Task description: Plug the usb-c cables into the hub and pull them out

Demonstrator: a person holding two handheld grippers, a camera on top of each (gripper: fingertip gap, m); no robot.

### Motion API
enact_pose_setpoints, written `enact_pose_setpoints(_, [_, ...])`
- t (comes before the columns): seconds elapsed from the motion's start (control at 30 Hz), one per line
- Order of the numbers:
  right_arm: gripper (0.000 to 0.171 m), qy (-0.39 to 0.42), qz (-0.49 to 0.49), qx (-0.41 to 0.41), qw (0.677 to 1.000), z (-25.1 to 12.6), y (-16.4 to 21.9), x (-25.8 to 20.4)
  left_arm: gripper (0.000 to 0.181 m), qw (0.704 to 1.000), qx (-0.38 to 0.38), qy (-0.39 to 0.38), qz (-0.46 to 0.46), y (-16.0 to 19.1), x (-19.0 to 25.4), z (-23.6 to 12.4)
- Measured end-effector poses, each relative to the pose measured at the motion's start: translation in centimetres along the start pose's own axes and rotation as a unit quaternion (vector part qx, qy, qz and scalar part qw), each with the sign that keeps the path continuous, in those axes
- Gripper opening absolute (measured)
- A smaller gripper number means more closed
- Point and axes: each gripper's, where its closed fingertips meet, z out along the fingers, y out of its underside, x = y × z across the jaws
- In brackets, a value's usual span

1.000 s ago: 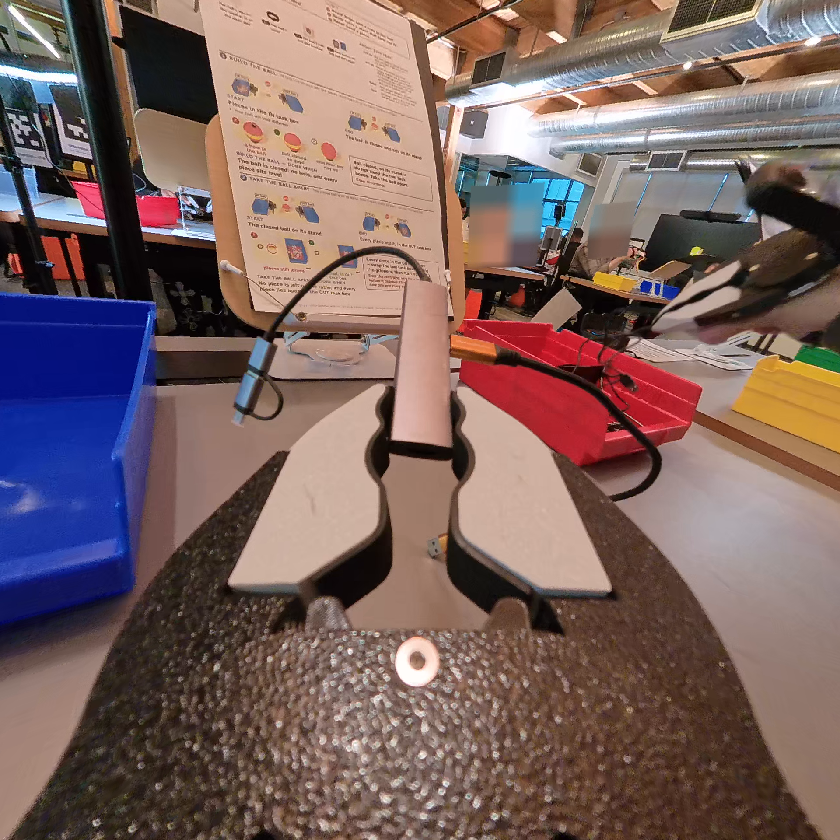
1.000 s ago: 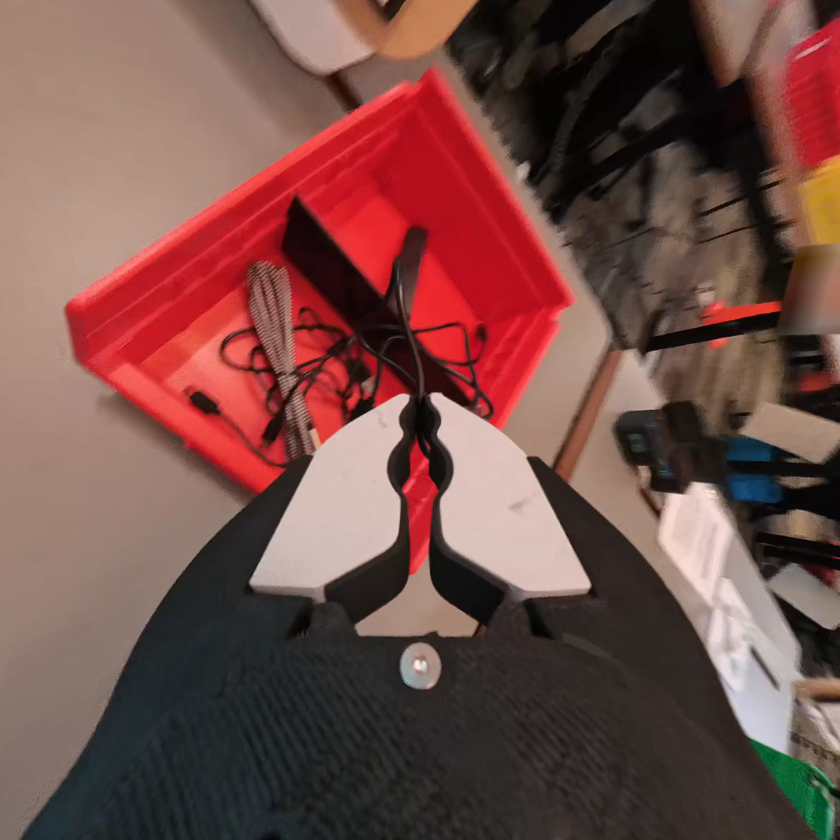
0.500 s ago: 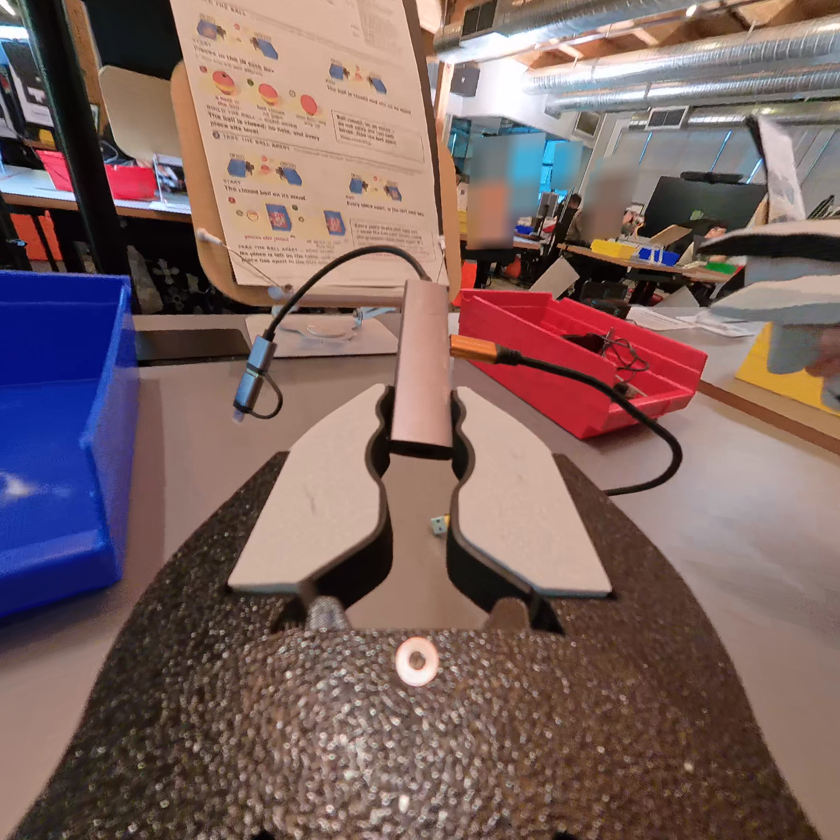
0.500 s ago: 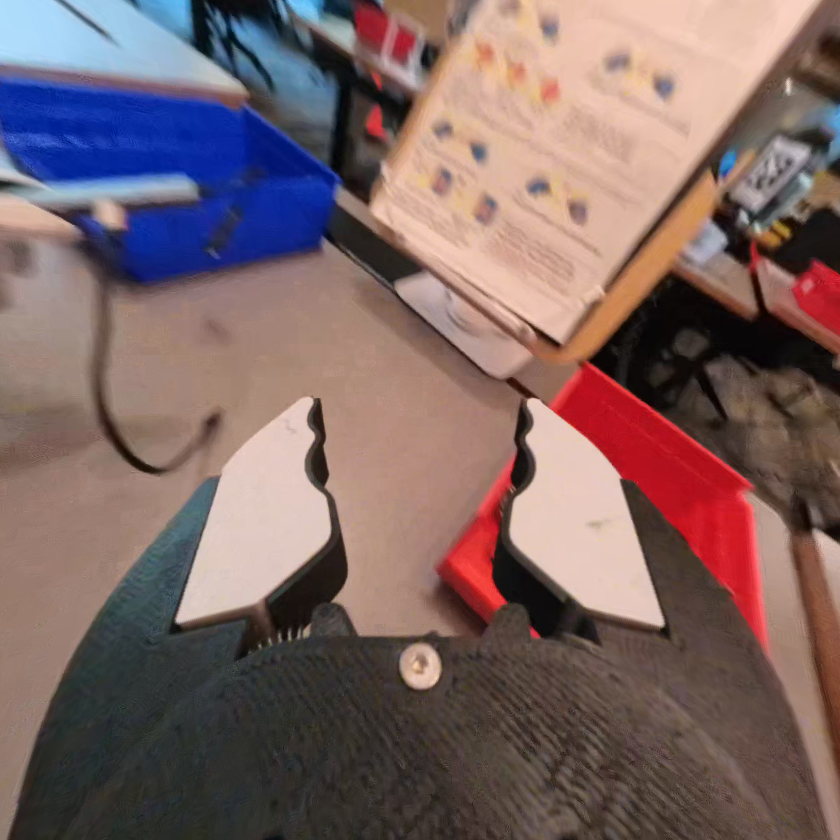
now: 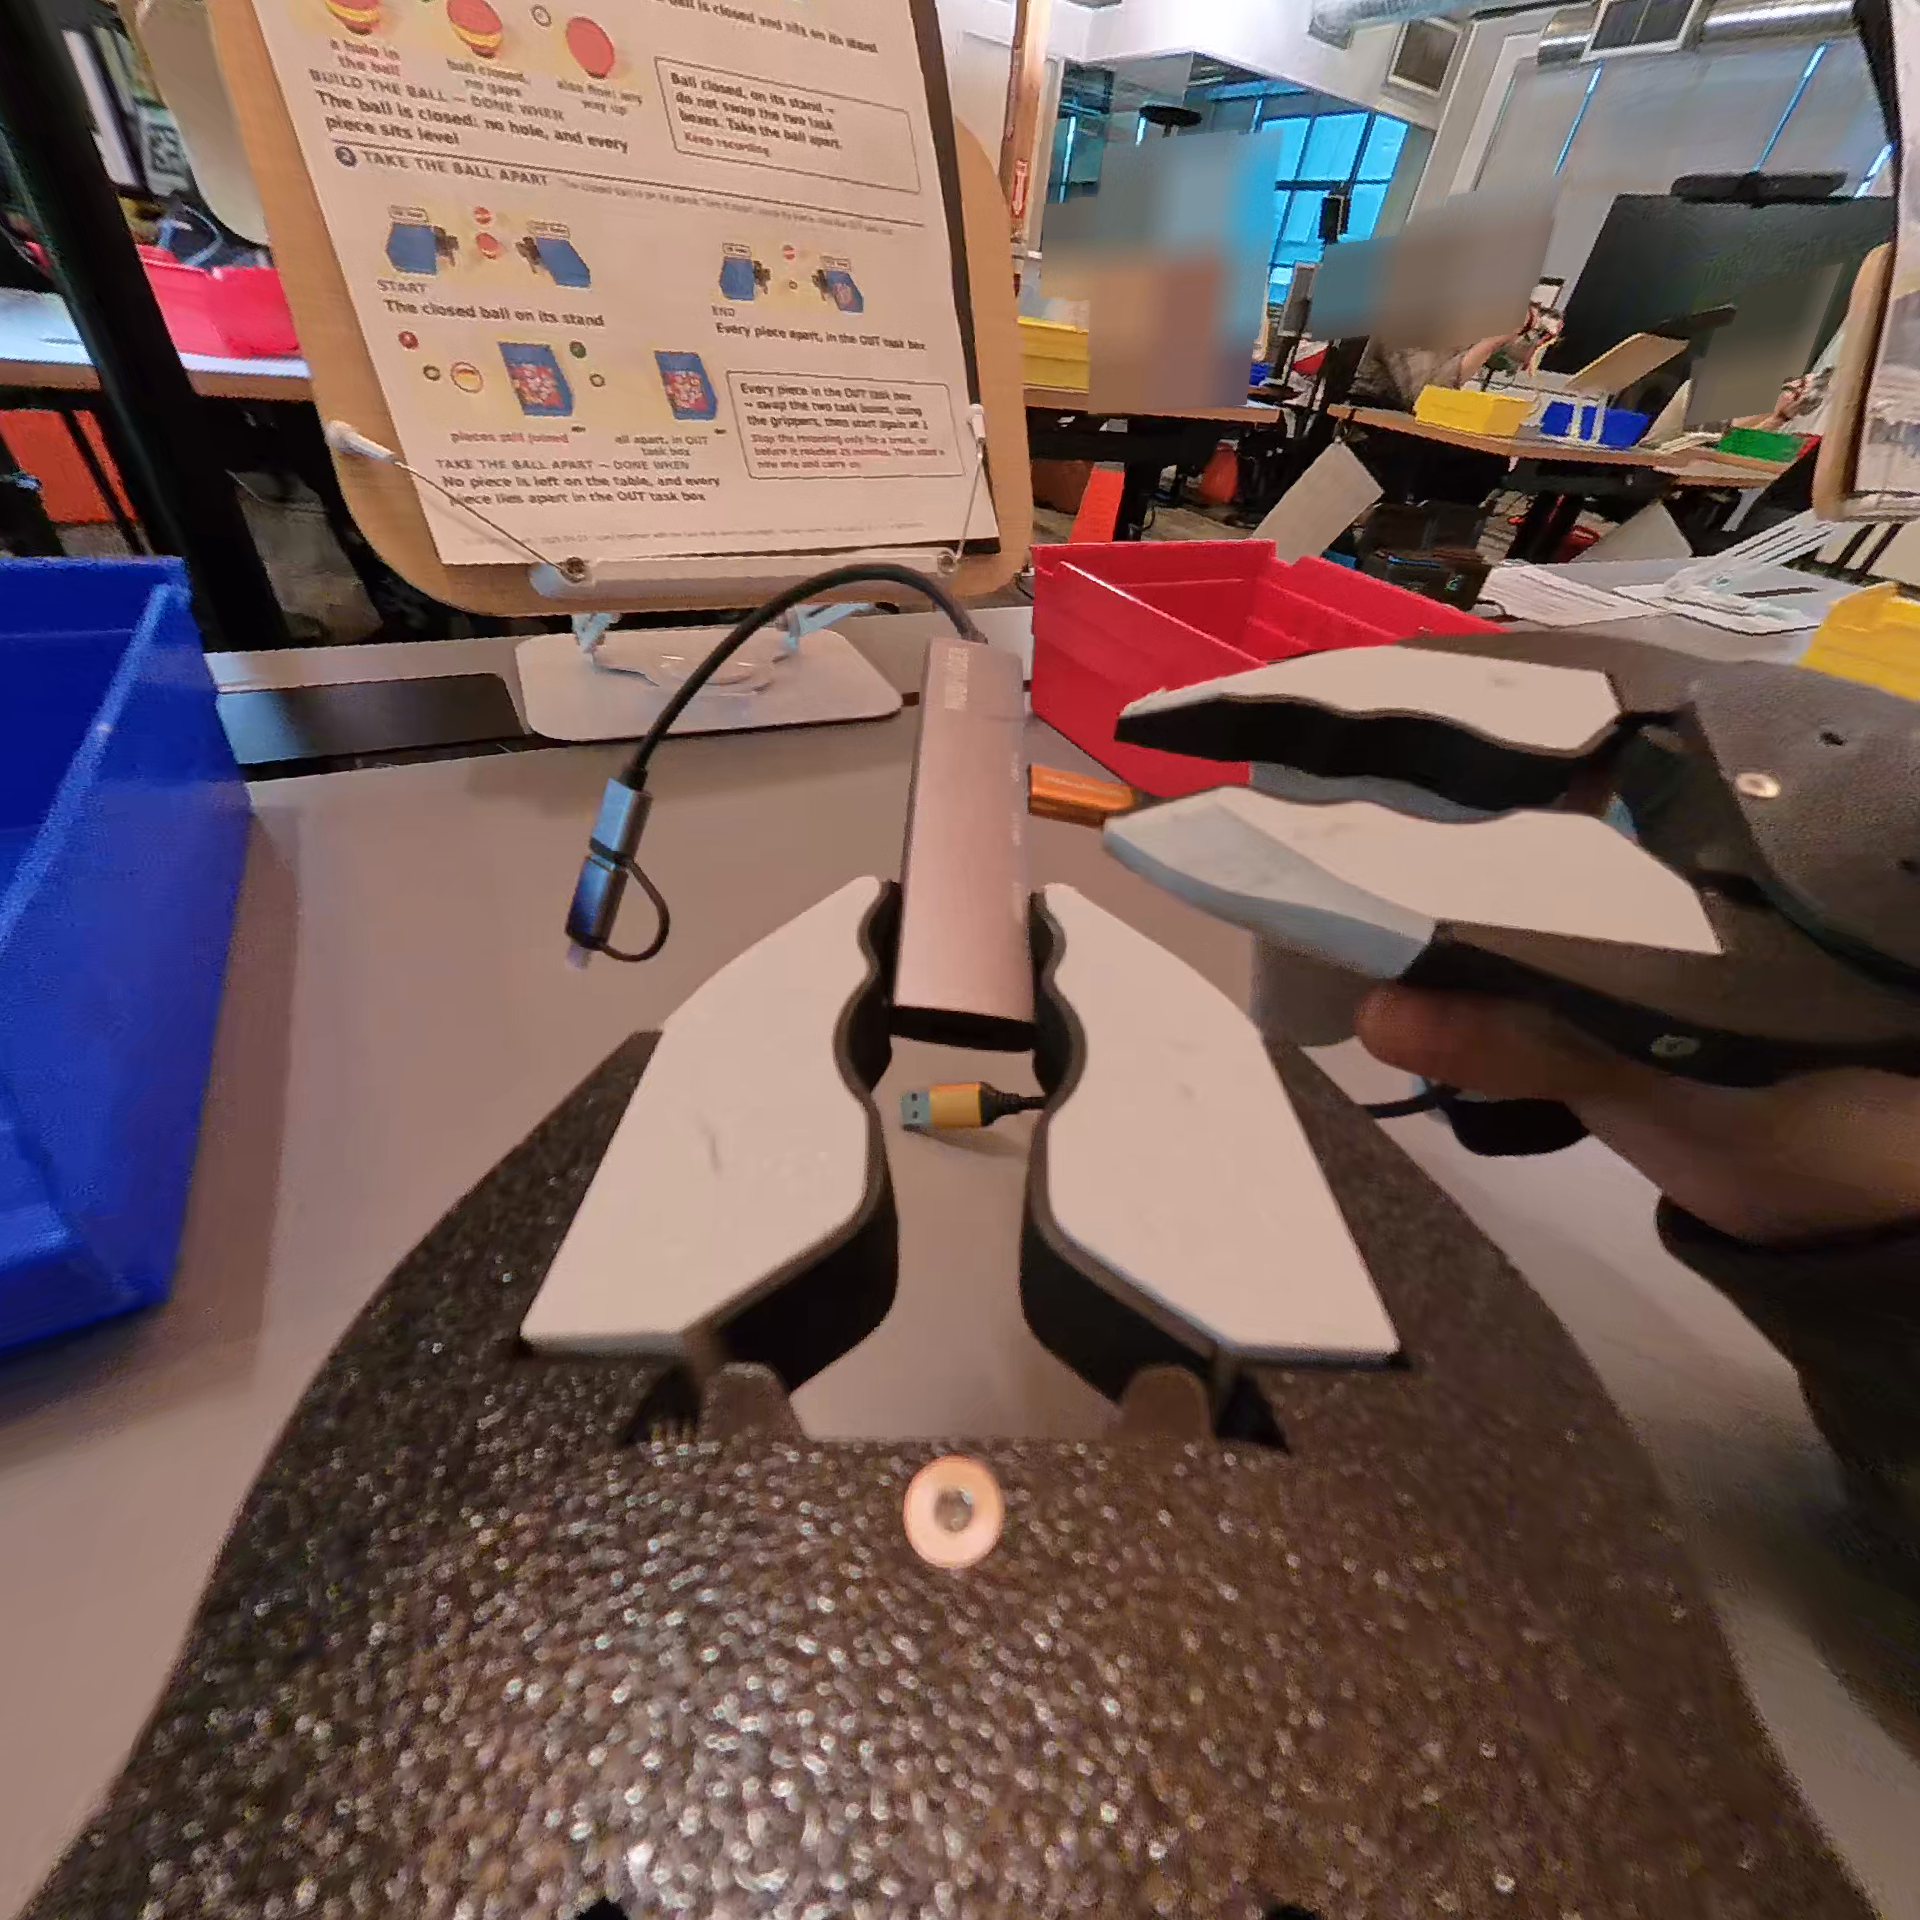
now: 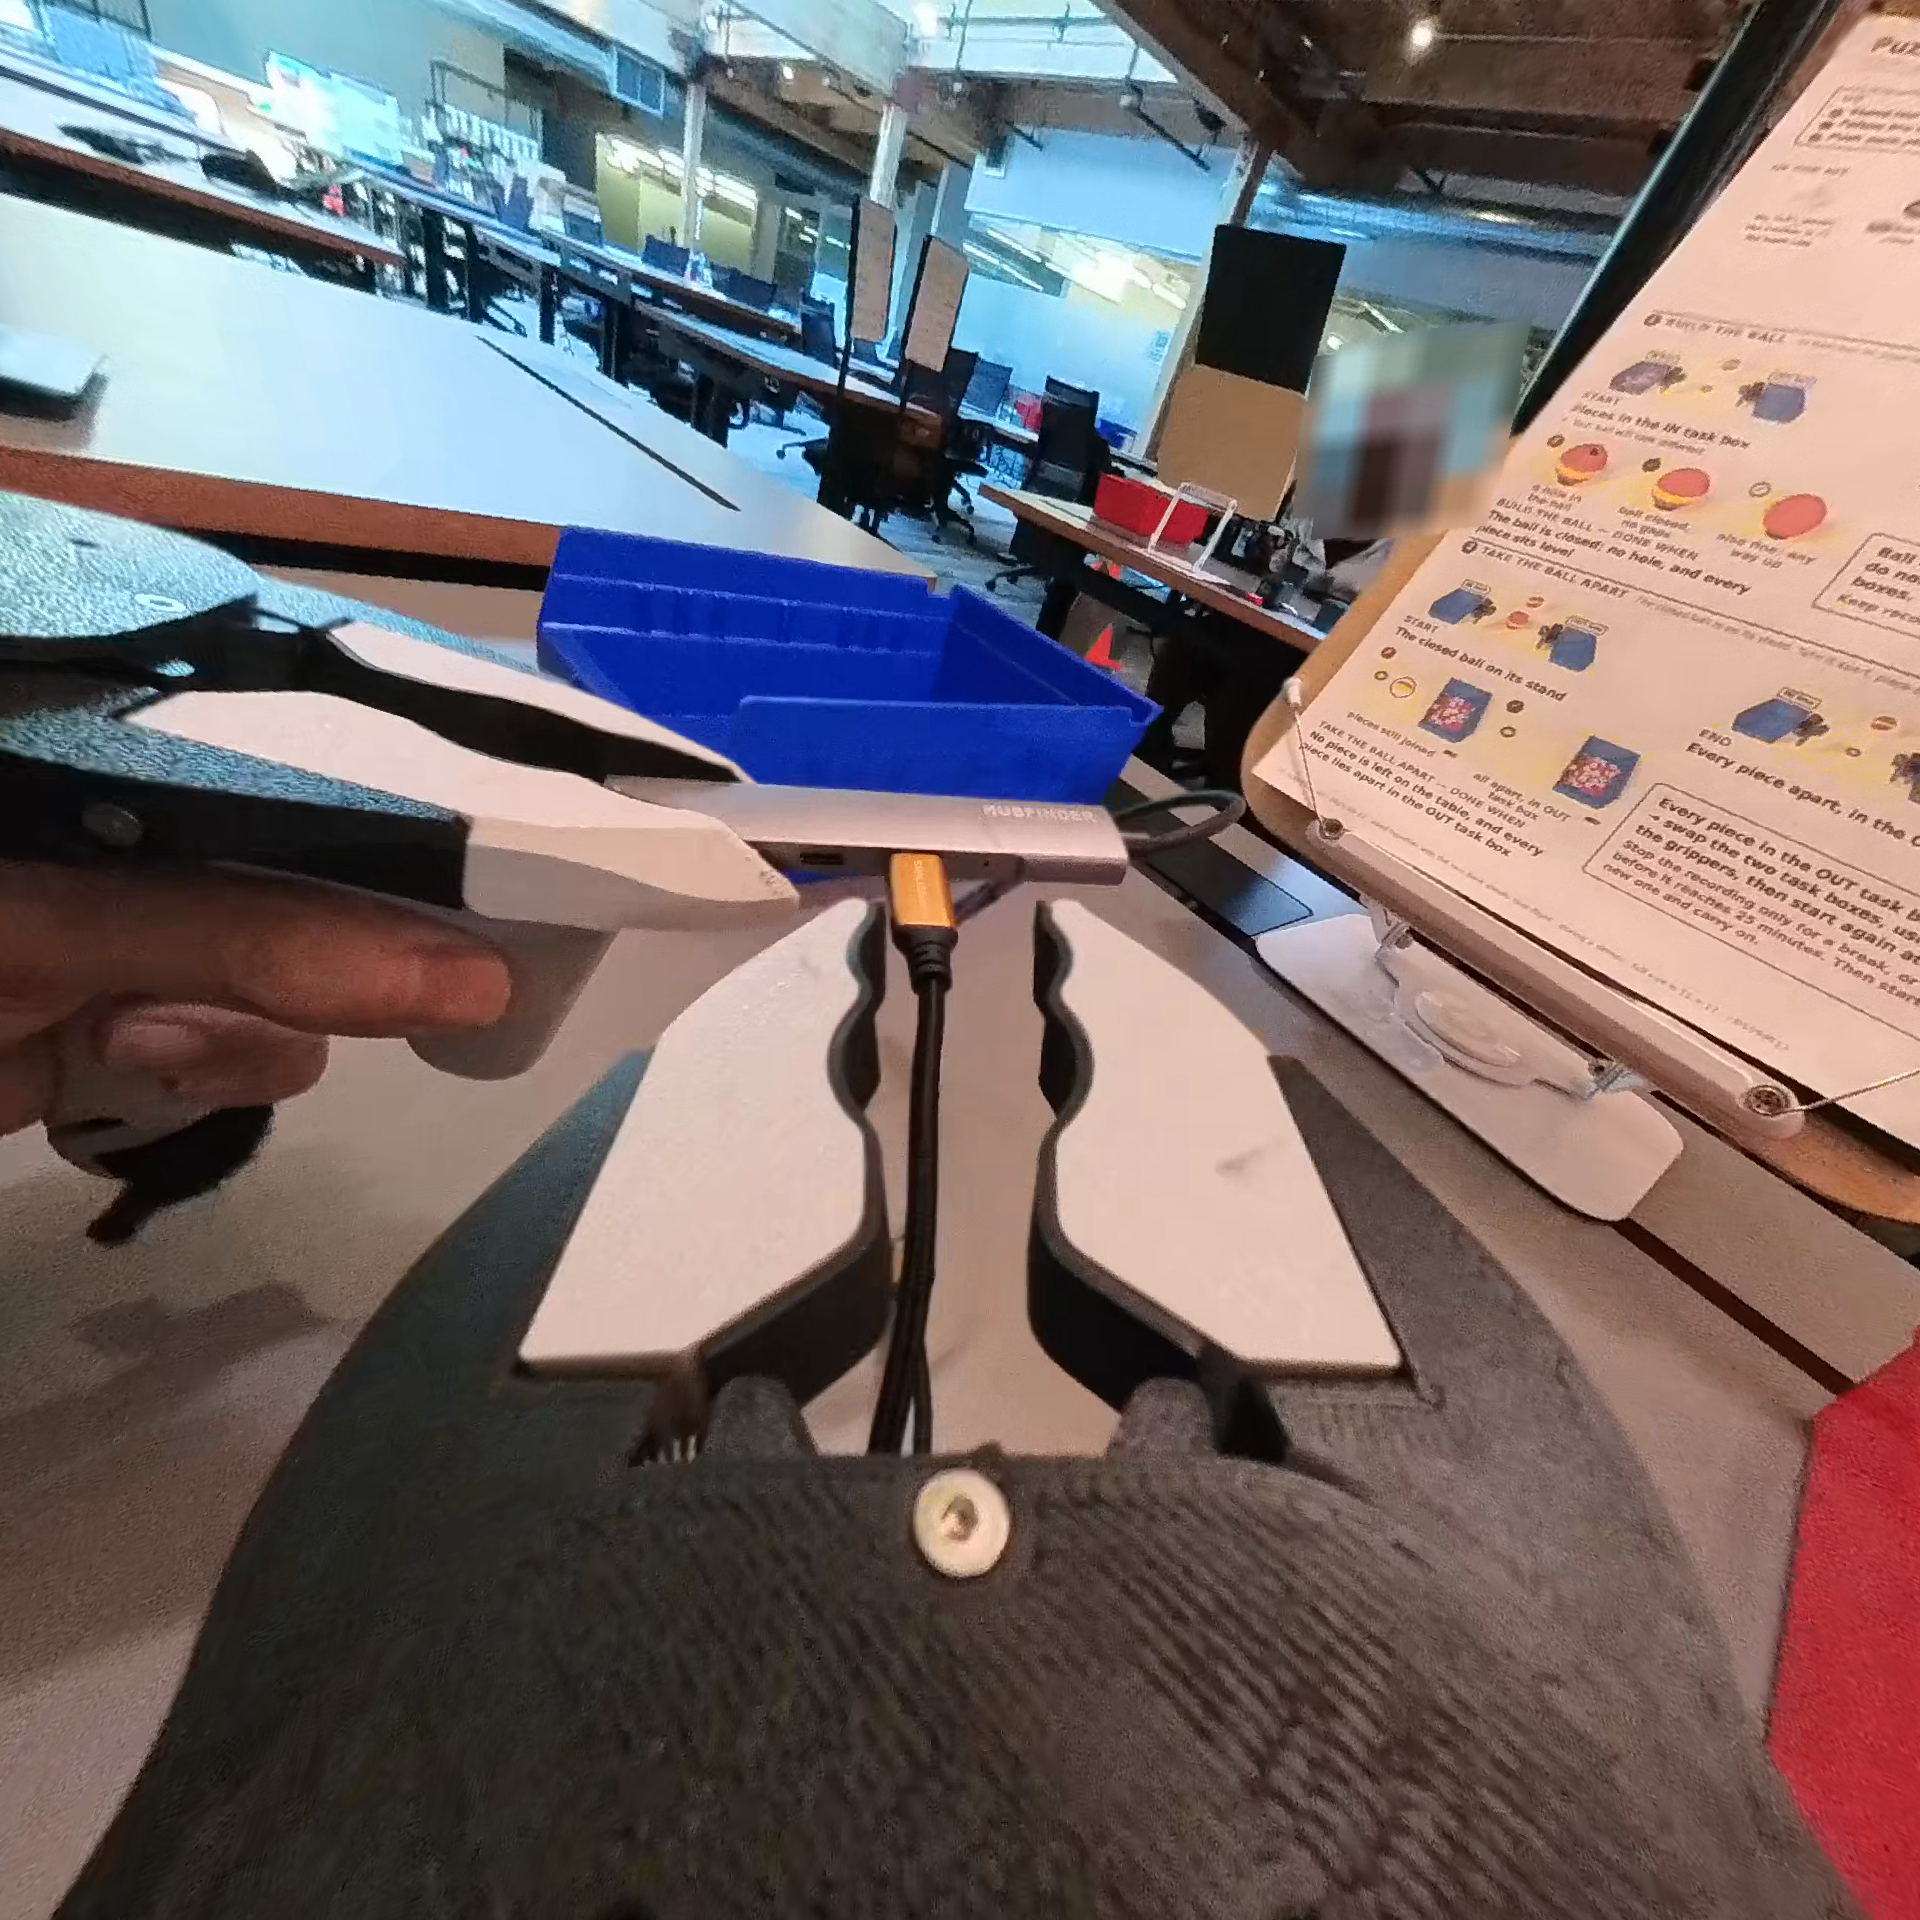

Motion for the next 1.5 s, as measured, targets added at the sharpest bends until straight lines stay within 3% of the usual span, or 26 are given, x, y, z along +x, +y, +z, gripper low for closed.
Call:
enact_pose_setpoints(0.2, [0.013,-0.017,0.022,0.010,1.000,-0.3,0.9,-0.4,0.023,1.000,-0.001,0.016,-0.007,0.2,1.1,0.3])
enact_pose_setpoints(0.83, [0.014,0.007,0.035,0.045,0.998,-0.3,1.1,-0.2,0.023,1.000,-0.005,0.028,-0.009,0.8,1.3,0.6])
enact_pose_setpoints(1.03, [0.013,-0.009,0.085,0.058,0.995,-0.5,0.7,-0.3,0.023,0.999,0.032,0.008,0.000,0.2,1.2,0.3])
enact_pose_setpoints(1.2, [0.013,-0.014,0.095,0.026,0.995,-0.4,1.6,-0.8,0.024,0.999,0.033,0.007,-0.010,0.4,0.8,0.3])
enact_pose_setpoints(1.5, [0.013,-0.031,0.085,0.005,0.996,-0.9,1.3,-0.9,0.024,0.994,0.036,-0.008,0.104,-0.3,1.2,0.0])
